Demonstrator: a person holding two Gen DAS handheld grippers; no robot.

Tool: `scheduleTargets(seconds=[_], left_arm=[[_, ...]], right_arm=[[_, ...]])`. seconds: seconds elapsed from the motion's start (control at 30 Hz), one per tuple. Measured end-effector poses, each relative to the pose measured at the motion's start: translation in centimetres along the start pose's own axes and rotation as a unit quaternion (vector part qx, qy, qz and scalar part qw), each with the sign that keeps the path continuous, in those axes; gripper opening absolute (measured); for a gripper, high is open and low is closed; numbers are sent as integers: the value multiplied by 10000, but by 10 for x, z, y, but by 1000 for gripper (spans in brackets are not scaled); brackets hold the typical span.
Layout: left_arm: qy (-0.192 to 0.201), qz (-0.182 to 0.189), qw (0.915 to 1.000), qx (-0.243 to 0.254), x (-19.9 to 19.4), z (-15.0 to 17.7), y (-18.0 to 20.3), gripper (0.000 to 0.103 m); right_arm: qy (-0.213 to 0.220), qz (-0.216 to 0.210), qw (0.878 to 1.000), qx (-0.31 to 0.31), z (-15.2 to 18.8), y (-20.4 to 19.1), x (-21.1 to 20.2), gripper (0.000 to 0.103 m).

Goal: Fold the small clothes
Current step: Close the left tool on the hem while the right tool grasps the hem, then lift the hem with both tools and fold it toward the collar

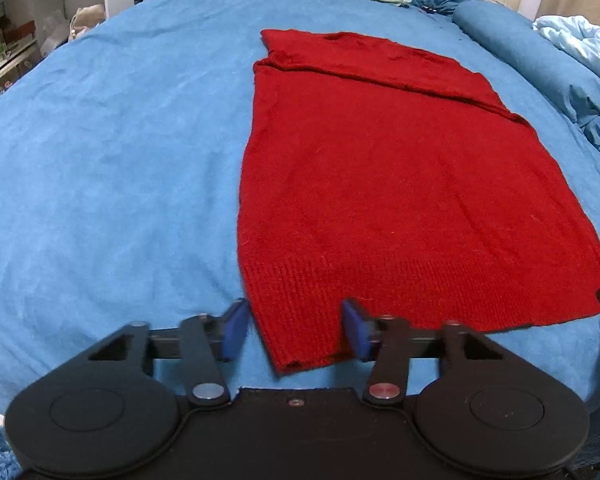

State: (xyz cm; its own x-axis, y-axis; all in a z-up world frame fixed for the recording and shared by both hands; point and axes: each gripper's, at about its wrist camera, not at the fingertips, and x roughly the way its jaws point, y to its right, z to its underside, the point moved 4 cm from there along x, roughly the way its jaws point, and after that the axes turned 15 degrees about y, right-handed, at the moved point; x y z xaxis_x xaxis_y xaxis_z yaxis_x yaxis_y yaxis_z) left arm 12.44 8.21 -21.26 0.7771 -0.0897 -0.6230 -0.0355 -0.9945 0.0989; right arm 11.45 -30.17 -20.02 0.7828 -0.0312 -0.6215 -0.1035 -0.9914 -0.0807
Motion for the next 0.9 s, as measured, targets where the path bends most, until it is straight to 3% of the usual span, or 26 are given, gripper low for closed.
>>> scheduleTargets(seconds=[0.07, 0.17, 0.23, 0.3, 0.53, 0.7, 0.9], left_arm=[[22, 7, 9999, 138, -1, 0, 5, 40], [13, -3, 9998, 204, 1, 1, 7, 30], [59, 9, 9998, 173, -2, -1, 7, 11], [118, 24, 9998, 154, -6, -4, 9, 8], [583, 262, 9979, -85, -33, -41, 14, 8], [1153, 589, 9900, -558, -34, -108, 7, 7], [1876, 675, 9787, -482, 24, -225, 11, 7]], right_arm=[[4, 5, 10000, -1, 0, 0, 1, 52], [7, -7, 10000, 1, 0, 0, 3, 39], [28, -4, 10000, 6, -1, 2, 3, 26], [63, -13, 10000, 50, -3, 2, 0, 21], [410, -278, 9975, 509, -29, 8, -25, 21], [1022, -787, 9853, 1122, -95, 15, -38, 20], [1715, -1265, 9675, 1359, -220, 13, 13, 20]])
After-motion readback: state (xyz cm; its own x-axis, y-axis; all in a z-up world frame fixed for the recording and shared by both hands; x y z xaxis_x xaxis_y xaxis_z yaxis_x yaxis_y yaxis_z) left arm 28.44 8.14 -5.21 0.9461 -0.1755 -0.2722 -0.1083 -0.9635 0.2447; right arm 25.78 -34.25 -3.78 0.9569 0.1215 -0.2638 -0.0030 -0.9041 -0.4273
